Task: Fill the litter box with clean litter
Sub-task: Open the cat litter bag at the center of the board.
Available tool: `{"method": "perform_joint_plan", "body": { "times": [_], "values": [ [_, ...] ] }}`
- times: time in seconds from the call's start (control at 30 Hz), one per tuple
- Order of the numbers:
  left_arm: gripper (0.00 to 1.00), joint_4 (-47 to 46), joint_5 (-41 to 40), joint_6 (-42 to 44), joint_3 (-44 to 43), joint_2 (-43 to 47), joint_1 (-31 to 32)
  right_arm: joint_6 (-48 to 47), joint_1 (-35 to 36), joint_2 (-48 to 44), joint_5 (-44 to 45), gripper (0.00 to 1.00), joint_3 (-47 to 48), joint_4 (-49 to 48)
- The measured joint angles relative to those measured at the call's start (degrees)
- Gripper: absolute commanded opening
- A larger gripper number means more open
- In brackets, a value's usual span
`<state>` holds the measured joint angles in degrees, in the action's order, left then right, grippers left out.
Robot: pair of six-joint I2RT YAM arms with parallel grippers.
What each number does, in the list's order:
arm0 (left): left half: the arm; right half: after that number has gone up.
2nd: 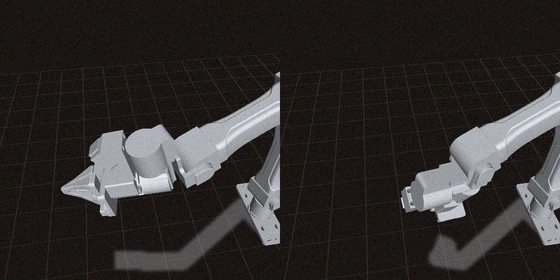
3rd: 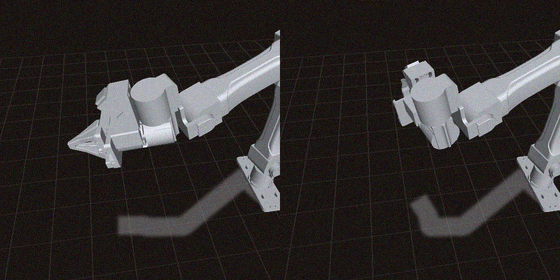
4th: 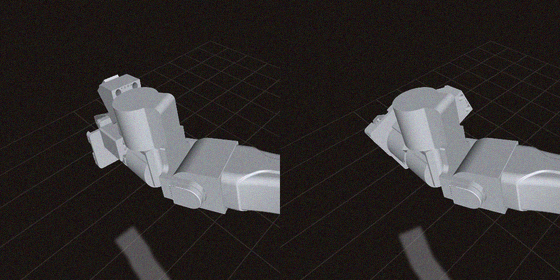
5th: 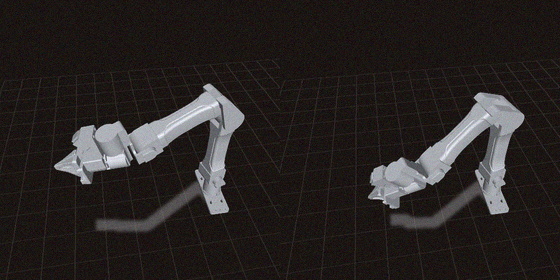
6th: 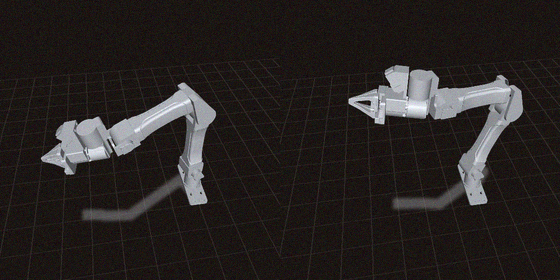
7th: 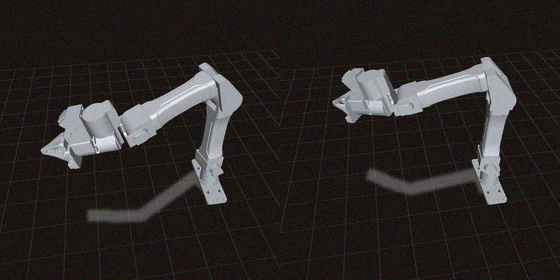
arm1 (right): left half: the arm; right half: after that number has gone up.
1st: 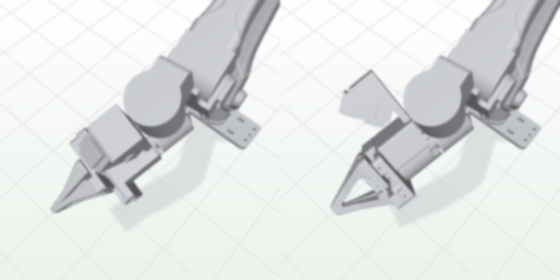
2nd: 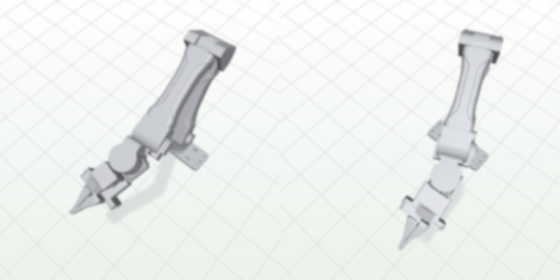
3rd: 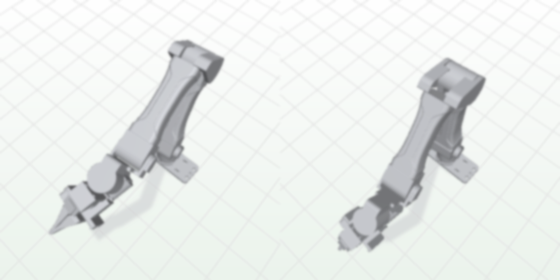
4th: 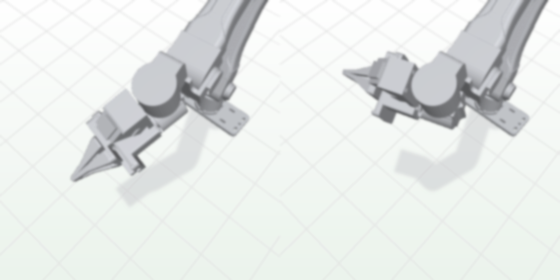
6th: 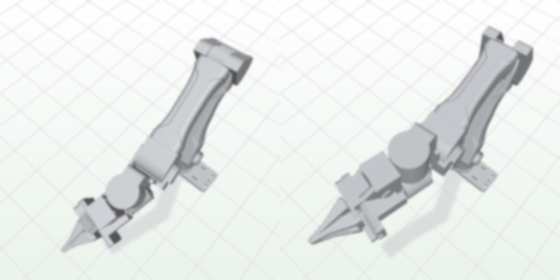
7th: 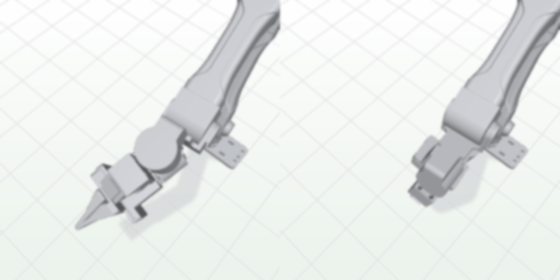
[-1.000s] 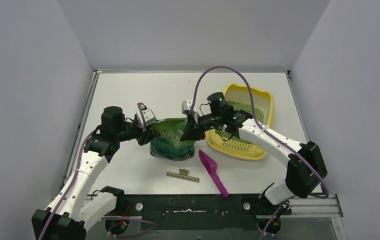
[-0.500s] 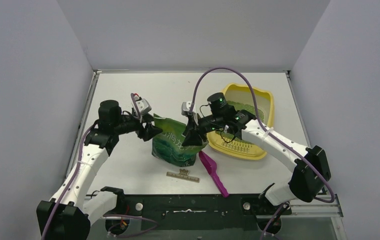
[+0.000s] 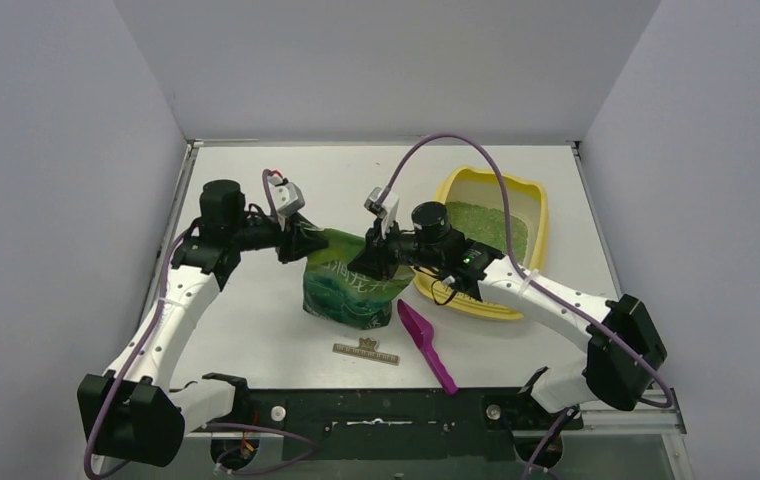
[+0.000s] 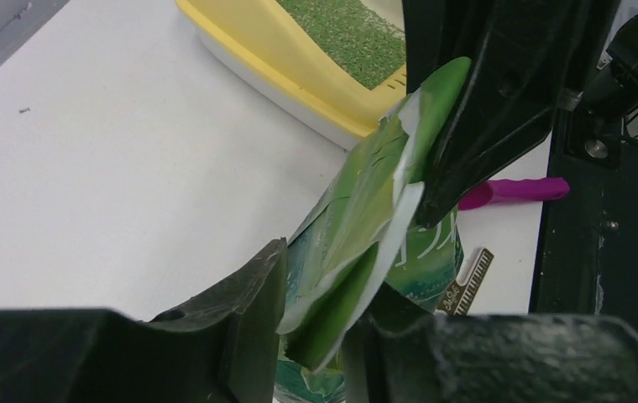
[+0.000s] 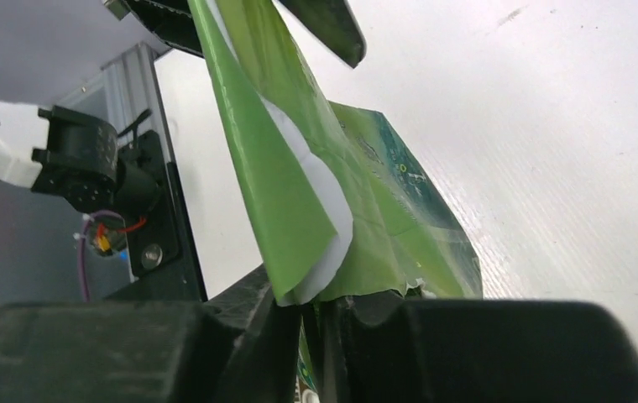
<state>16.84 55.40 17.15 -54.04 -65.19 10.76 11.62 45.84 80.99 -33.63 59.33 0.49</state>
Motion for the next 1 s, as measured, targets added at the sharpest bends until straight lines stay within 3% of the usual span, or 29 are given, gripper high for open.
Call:
{"method": "perform_joint_plan", "body": {
  "times": [0.07, 0.2, 0.57, 0.6, 0.73, 0.83, 1.0],
  "values": [
    [0.0, 0.5, 1.0, 0.3, -0.8, -0.4, 0.0, 3.0, 0.0, 0.0, 0.5, 0.0, -1.3, -3.5],
    [0.0, 2.5, 2.8, 1.6, -2.6, -0.5, -0.4, 6.0, -1.1, 0.2, -1.6, 0.0, -1.5, -5.7],
    [0.0, 3.3, 4.5, 1.8, -2.7, 1.6, -2.8, 11.2, -5.0, 3.9, -20.4, 0.0, -1.5, -12.8],
    [0.0, 3.3, 4.8, 1.7, -2.7, 1.6, -3.0, 11.3, -5.2, 3.9, -21.2, 0.02, -1.5, -12.9],
    [0.0, 3.2, 5.4, 1.5, -2.7, 1.6, -3.1, 11.5, -5.9, 3.8, -23.0, 0.3, -1.5, -13.3],
    [0.0, 3.2, 5.8, 1.5, -2.6, 1.6, -3.4, 9.0, -6.2, 2.8, -22.2, 0.4, -0.3, -10.4],
    [0.0, 3.1, 6.3, 2.9, -1.9, 1.8, -3.8, -0.8, -5.6, -1.2, -13.8, 0.5, 4.6, 3.7]
  ]
}}
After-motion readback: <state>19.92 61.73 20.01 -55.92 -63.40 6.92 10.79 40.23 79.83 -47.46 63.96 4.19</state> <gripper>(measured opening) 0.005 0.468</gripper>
